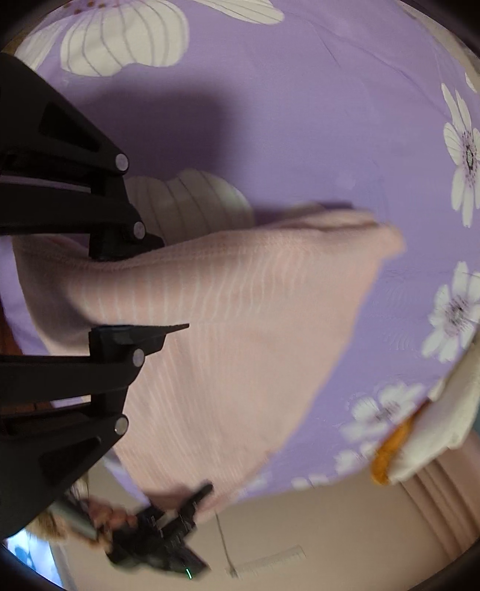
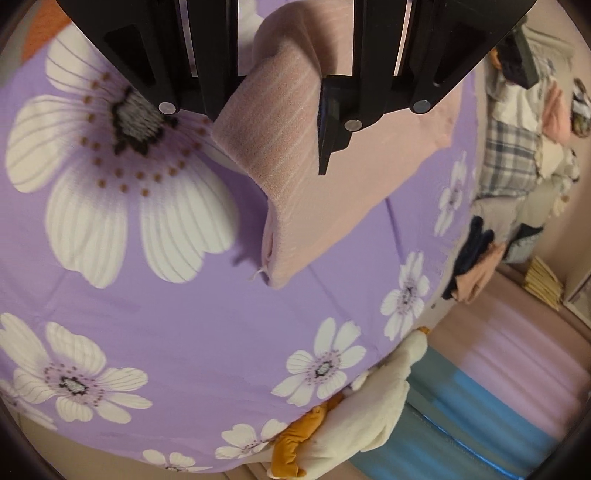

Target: Fold small clothes

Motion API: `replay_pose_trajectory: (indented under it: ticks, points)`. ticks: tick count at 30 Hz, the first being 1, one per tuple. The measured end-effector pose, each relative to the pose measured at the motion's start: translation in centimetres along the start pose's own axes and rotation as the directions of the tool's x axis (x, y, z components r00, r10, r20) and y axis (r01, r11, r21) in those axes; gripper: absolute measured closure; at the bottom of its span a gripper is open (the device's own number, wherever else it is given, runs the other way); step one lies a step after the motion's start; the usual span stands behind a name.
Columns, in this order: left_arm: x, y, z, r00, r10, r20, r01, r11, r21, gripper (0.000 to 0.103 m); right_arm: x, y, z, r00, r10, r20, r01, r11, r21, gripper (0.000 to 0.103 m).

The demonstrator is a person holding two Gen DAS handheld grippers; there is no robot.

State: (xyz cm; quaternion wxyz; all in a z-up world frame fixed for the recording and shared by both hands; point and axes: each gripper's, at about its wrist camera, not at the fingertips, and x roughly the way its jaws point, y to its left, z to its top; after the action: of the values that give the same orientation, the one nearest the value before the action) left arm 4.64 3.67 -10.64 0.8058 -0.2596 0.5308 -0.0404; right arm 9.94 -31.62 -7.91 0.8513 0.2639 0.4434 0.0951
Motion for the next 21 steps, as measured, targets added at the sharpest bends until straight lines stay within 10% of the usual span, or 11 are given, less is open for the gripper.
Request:
replay_pose_trajectory:
  ticks: [21]
  points:
    - [-3.0, 1.6, -1.8, 0.984, 0.168, 0.062, -0.172, 0.984, 0.056, 0.033, -0.8, 6.8, -0.3, 0.977, -0.177, 0.12, 0.204, 0.94, -0.275, 0.082]
